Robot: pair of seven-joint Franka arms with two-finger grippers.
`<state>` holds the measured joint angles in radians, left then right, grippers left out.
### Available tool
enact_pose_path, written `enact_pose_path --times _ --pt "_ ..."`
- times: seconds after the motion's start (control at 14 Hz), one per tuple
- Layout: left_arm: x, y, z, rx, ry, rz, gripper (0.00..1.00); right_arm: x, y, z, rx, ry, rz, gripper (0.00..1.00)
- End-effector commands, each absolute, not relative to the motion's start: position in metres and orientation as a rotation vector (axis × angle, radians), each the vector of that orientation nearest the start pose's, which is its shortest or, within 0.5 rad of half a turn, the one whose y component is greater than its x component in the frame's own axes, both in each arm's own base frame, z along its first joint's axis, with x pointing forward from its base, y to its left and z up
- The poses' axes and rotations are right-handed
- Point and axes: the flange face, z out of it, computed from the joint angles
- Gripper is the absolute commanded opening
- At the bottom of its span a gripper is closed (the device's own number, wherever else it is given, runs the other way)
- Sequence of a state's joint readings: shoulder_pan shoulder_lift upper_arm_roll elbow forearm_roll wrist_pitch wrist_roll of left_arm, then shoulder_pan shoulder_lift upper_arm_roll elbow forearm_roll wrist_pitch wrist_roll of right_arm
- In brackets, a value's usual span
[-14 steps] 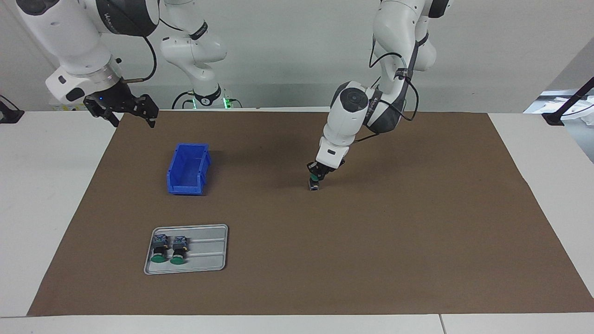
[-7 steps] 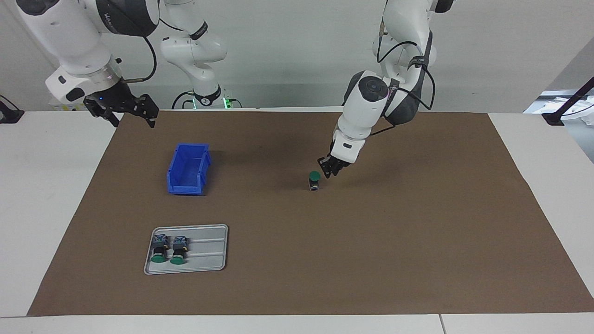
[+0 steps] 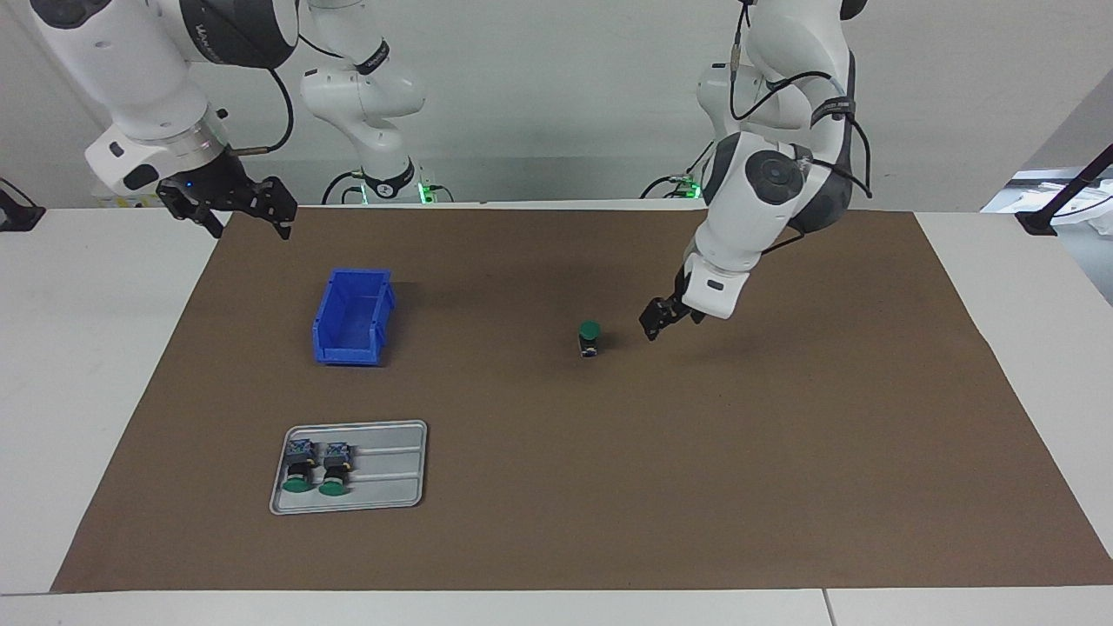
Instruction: Place and press button with both arms
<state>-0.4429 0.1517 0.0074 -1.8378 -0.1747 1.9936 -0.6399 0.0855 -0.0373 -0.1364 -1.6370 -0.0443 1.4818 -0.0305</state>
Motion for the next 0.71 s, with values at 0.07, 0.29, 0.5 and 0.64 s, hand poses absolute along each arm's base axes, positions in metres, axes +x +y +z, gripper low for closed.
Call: enact_pose_path --times 0.07,0.29,0.5,0.64 --pt "0.548 -0.198 0.47 -3.168 -0.255 0.116 1.0 0.524 -0.035 0.607 -3.164 0.004 0.2 0.99" --pt "0.545 -0.147 0.489 -3.137 -0.175 0.169 1.0 0.524 -0.035 0.607 -3.164 0.004 0.2 0.99" --pt "0.535 -0.093 0.525 -3.131 -0.099 0.183 1.0 0.524 -0.035 0.607 -3.164 0.004 0.2 0.99" --pt "0.532 -0.076 0.55 -3.124 -0.089 0.239 1.0 0.524 -0.035 0.607 -3.164 0.004 0.198 0.99"
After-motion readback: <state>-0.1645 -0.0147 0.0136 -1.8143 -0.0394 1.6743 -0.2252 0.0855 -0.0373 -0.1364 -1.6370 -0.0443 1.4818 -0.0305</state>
